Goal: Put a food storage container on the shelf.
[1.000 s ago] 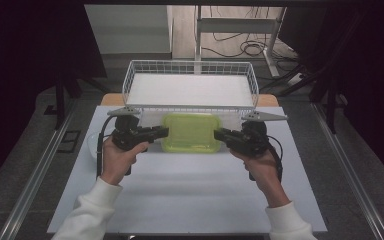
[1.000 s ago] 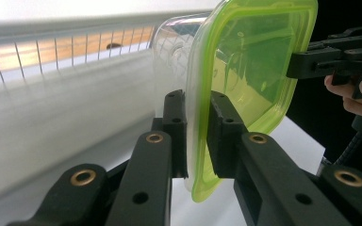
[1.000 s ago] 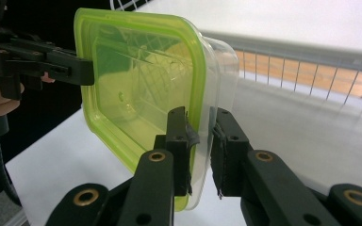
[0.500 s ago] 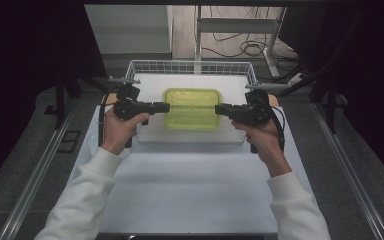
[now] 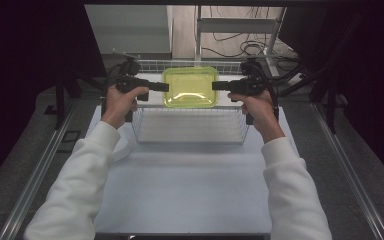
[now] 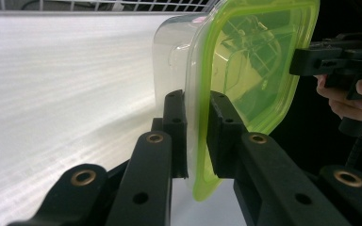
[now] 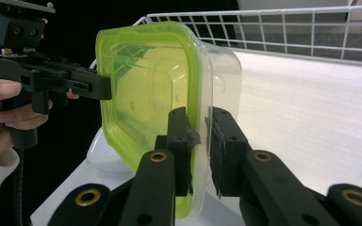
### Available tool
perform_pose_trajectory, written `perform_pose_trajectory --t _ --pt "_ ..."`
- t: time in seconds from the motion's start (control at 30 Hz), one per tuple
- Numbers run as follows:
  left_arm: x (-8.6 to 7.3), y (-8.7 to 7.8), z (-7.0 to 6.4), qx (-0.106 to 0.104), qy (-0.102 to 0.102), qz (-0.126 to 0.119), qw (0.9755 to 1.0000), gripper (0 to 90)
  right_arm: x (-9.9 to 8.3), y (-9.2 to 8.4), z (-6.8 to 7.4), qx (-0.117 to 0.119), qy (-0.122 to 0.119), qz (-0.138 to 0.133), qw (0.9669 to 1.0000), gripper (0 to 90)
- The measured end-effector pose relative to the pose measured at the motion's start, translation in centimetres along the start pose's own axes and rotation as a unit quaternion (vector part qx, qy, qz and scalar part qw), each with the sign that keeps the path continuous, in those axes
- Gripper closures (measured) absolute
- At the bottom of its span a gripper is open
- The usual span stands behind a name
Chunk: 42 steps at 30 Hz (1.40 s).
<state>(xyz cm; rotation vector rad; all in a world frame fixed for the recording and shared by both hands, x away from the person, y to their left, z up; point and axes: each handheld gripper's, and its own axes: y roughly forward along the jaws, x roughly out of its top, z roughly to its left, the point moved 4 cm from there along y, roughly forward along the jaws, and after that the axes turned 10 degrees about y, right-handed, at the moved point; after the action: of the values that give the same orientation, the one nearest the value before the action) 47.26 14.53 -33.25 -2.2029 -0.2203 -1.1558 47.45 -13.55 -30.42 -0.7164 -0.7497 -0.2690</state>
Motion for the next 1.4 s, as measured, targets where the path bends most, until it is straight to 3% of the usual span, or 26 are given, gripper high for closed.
perform_pose_trajectory --t 0.2,0.33,0.37,0.4,0.57,0.6,0.63,0.67,0.8,1.0,1.13,1.27,1.3,1.37,1.4 --pt "1.0 0.3 0.8 0.005 -0.005 0.018 0.9998 79.6 0.9 0.9 -1.0 0.01 0.026 0.007 0.9996 79.3" --pt "1.0 1.3 1.7 -0.002 -0.024 0.03 0.9993 79.6 1.1 1.5 -2.0 0.011 0.053 0.017 0.9984 79.3" --pt "1.0 1.3 1.7 -0.002 -0.024 0.03 0.9993 79.6 1.1 1.5 -2.0 0.011 0.053 0.017 0.9984 79.3" --pt "1.2 1.5 1.9 -0.01 -0.039 0.02 0.999 79.6 1.1 1.6 -2.4 0.009 0.064 0.019 0.9977 79.5" --pt "1.5 1.9 2.4 -0.012 -0.052 0.022 0.9983 79.2 1.2 2.0 -3.0 0.004 0.091 0.02 0.9956 79.3" --pt "1.6 1.9 2.5 -0.014 -0.059 0.022 0.9979 79.2 1.2 2.2 -3.2 0.003 0.099 0.02 0.9949 79.0" --pt "1.9 2.3 2.9 -0.017 -0.081 0.021 0.9964 78.8 1.3 2.5 -3.7 0.002 0.114 0.02 0.9933 78.1" --pt "1.9 2.3 2.9 -0.017 -0.081 0.021 0.9964 78.8 1.3 2.5 -3.7 0.002 0.114 0.02 0.9933 78.1" --pt "2.4 3.2 4.0 -0.015 -0.116 0.02 0.9929 77.4 1.7 3.5 -4.6 -0.001 0.146 0.013 0.9892 75.1" --pt "2.3 3.9 5.0 -0.026 -0.142 0.013 0.9894 75.0 1.8 4.3 -5.5 0.001 0.18 0.005 0.9837 72.4" --pt "2.2 3.9 5.3 -0.032 -0.14 0.009 0.9896 73.4 1.9 4.6 -5.9 0.01 0.19 -0.002 0.9816 71.5" --pt "2.1 4.1 4.9 -0.013 -0.113 0.004 0.9935 71.0 1.9 4.7 -6.0 0.009 0.193 -0.01 0.9812 69.4" --pt "2.1 4.1 4.9 -0.013 -0.113 0.004 0.9935 70.2 1.9 4.7 -6.0 0.009 0.193 -0.01 0.9812 69.4" --pt "2.0 4.1 4.9 -0.005 -0.104 0.005 0.9945 64.8 1.9 4.7 -6.0 0.001 0.189 -0.014 0.9819 65.3" --pt "2.0 4.1 4.8 0.002 -0.099 0.006 0.9951 59.3 1.9 4.7 -6.0 -0.004 0.186 -0.02 0.9824 57.5"
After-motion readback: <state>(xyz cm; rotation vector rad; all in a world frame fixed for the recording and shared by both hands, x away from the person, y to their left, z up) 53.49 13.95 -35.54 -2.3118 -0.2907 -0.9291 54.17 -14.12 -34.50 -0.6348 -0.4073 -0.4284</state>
